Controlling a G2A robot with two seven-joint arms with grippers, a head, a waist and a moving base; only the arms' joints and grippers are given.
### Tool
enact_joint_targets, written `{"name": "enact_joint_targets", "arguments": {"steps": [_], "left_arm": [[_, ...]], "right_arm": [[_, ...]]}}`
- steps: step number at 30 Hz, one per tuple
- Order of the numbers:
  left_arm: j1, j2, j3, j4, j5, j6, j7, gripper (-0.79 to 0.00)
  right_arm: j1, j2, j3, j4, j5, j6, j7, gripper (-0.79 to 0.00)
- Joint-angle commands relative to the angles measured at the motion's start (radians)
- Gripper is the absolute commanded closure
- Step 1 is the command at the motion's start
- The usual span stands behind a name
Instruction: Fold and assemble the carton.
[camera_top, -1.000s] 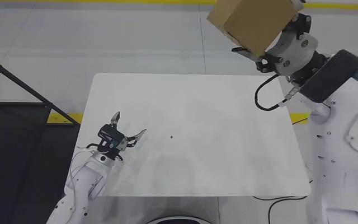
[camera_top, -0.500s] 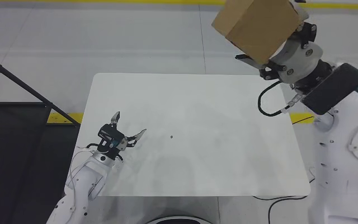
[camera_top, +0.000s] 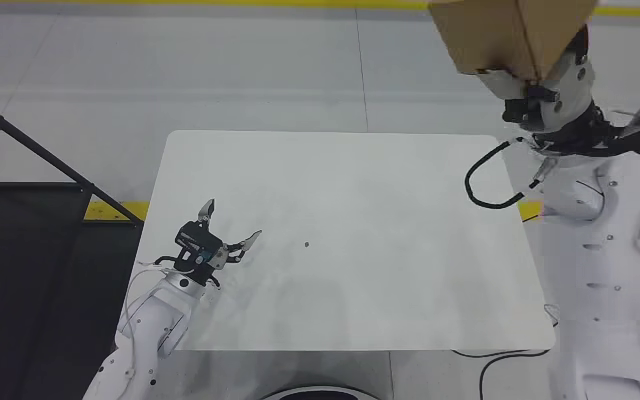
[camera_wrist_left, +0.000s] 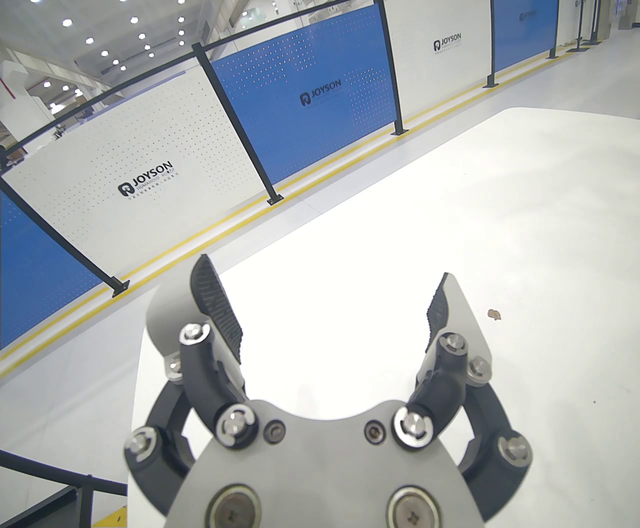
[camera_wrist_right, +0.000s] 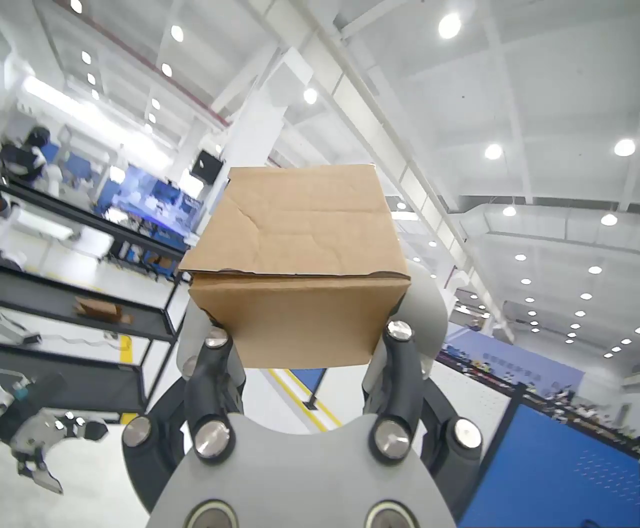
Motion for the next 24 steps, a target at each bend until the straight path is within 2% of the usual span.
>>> {"name": "enact_joint_targets", "arguments": {"steps": [1,9,12,17,24], "left_arm": [[0.000,0.000,0.000,0.000,0.000,0.000,0.000,-0.785],[0.000,0.000,0.000,0.000,0.000,0.000,0.000,-0.785],[0.000,0.000,0.000,0.000,0.000,0.000,0.000,-0.785],[0.000,0.000,0.000,0.000,0.000,0.000,0.000,-0.785],[0.000,0.000,0.000,0.000,0.000,0.000,0.000,-0.785]], "right_arm": [[0.013,-0.003,-0.010,0.035,0.144,-0.012,0.025,0.000],[0.049,-0.013,-0.041,0.124,0.426,-0.050,0.103,0.000],[0.058,-0.015,-0.047,0.135,0.481,-0.062,0.130,0.000],[0.069,-0.014,-0.038,0.145,0.480,-0.082,0.170,0.000],[0.071,-0.013,-0.051,0.154,0.465,-0.168,0.236,0.000]]}}
